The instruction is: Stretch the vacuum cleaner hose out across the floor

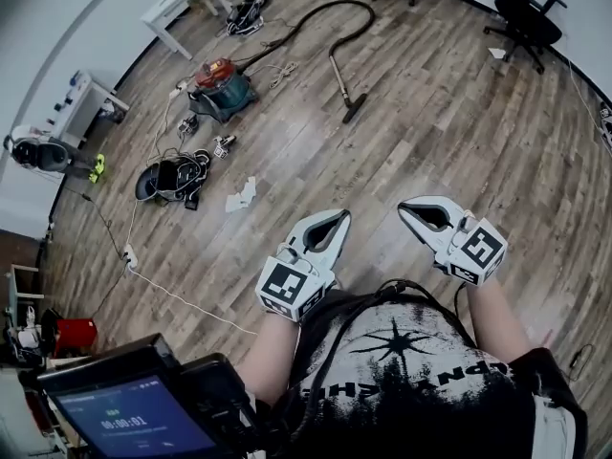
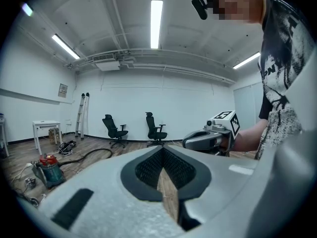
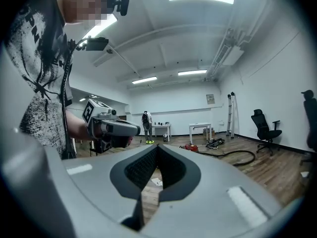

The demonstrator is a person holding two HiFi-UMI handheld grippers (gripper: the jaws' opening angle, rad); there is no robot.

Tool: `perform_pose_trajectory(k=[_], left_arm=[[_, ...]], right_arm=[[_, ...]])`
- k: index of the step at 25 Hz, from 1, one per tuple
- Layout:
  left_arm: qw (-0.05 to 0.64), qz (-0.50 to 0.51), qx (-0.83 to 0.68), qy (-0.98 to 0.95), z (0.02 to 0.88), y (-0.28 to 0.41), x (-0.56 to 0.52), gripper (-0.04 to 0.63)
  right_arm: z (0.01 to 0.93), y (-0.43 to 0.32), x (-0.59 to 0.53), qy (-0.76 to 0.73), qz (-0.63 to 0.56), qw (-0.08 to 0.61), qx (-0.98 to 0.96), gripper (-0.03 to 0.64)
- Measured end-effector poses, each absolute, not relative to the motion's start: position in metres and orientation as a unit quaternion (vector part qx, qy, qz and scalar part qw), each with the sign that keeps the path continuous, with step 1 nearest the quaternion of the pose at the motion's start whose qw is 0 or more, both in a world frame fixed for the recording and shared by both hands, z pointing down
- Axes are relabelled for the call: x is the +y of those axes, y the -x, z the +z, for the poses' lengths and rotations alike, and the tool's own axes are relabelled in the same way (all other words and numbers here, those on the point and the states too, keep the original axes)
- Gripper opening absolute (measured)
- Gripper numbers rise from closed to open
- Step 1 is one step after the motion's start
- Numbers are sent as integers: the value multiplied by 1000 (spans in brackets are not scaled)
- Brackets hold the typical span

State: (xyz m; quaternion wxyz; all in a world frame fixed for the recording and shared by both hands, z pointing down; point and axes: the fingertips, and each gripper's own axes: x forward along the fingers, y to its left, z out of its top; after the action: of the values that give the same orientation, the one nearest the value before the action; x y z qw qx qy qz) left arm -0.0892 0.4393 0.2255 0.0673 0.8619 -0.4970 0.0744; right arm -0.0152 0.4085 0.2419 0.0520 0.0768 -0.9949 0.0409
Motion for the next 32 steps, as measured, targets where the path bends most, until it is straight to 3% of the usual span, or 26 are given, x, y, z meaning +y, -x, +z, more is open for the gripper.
perform_pose_trajectory(k=[16,32], left_arm=[[87,78,-519,-847,243,133,424,0],[77,81,-443,-890,271,286,359,0]], right_arm=[[260,72,398,-41,61,45,-996,6],[269,220,335,-122,54,84,-988,6]])
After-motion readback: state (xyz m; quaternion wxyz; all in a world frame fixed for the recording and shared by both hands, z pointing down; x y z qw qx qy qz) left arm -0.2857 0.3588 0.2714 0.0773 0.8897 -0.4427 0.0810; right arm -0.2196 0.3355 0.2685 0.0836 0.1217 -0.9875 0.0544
